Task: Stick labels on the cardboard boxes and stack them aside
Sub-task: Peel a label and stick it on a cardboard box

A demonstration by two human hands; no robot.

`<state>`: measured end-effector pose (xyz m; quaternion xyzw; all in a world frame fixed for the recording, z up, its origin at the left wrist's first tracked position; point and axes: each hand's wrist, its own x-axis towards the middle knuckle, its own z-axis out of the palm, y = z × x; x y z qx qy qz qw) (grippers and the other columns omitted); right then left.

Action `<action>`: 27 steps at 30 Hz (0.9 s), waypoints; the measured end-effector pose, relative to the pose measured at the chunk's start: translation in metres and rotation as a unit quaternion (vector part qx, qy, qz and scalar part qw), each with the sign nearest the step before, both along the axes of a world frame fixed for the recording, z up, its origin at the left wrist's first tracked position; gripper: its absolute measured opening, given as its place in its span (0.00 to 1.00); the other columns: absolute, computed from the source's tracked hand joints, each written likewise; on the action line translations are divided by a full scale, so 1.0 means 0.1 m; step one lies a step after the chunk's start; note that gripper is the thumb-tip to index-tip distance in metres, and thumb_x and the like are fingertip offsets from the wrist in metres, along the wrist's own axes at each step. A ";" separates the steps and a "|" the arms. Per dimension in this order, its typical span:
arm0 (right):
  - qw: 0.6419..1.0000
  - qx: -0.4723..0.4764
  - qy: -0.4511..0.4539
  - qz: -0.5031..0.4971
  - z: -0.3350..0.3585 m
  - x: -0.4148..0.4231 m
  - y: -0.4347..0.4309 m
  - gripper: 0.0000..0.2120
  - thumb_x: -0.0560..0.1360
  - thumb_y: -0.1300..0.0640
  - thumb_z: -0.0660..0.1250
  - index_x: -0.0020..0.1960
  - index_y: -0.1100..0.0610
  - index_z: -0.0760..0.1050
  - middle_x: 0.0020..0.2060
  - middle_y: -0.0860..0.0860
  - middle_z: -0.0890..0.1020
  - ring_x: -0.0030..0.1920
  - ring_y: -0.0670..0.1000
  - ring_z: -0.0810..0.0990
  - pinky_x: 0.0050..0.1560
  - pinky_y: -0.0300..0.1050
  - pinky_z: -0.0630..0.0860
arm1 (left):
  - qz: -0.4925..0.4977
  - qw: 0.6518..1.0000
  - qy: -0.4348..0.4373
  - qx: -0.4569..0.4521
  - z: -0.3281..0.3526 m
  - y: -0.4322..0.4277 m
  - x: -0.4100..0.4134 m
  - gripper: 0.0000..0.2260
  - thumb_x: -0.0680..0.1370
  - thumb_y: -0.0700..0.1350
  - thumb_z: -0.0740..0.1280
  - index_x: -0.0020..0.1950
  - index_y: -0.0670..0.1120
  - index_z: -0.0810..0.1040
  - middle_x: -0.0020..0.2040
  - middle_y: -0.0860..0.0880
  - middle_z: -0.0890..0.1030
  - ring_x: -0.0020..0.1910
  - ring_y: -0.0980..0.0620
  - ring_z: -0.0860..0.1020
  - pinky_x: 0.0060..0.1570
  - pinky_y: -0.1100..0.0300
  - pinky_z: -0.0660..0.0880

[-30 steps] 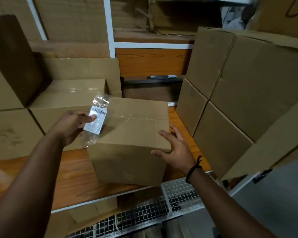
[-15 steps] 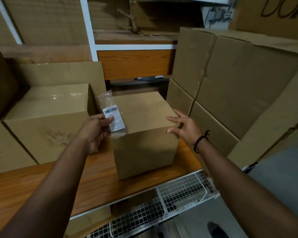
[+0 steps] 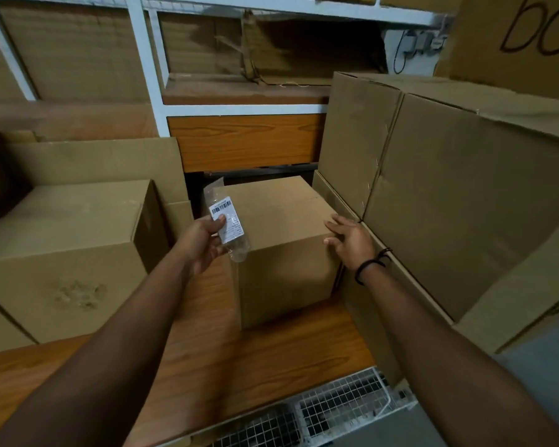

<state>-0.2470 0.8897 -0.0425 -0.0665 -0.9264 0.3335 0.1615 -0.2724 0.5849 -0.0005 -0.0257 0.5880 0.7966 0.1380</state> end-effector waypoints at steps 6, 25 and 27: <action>0.996 0.083 0.021 -0.031 -0.05 -0.13 -0.03 0.21 0.76 0.60 0.68 0.69 0.57 0.72 0.71 0.51 0.70 0.73 0.53 0.61 0.74 0.44 0.53 | 0.020 1.000 0.002 0.007 -0.03 0.14 -0.20 0.10 0.83 0.39 0.59 0.62 0.42 0.75 0.55 0.43 0.82 0.51 0.46 0.82 0.43 0.54 0.81; 0.975 0.222 0.024 -0.010 -0.10 -0.16 -0.29 0.23 0.77 0.53 0.66 0.72 0.51 0.68 0.72 0.51 0.69 0.73 0.52 0.64 0.75 0.49 0.52 | -0.013 0.999 -0.006 -0.031 -0.20 0.14 0.03 0.08 0.82 0.41 0.62 0.60 0.45 0.77 0.56 0.43 0.81 0.55 0.45 0.80 0.49 0.51 0.76; 0.979 0.203 0.002 -0.007 -0.01 -0.13 -0.32 0.24 0.78 0.52 0.66 0.72 0.52 0.68 0.72 0.51 0.68 0.74 0.52 0.62 0.75 0.50 0.52 | -0.025 0.999 -0.007 -0.040 -0.18 0.10 0.04 0.07 0.82 0.41 0.62 0.57 0.46 0.77 0.53 0.45 0.82 0.54 0.46 0.81 0.49 0.51 0.77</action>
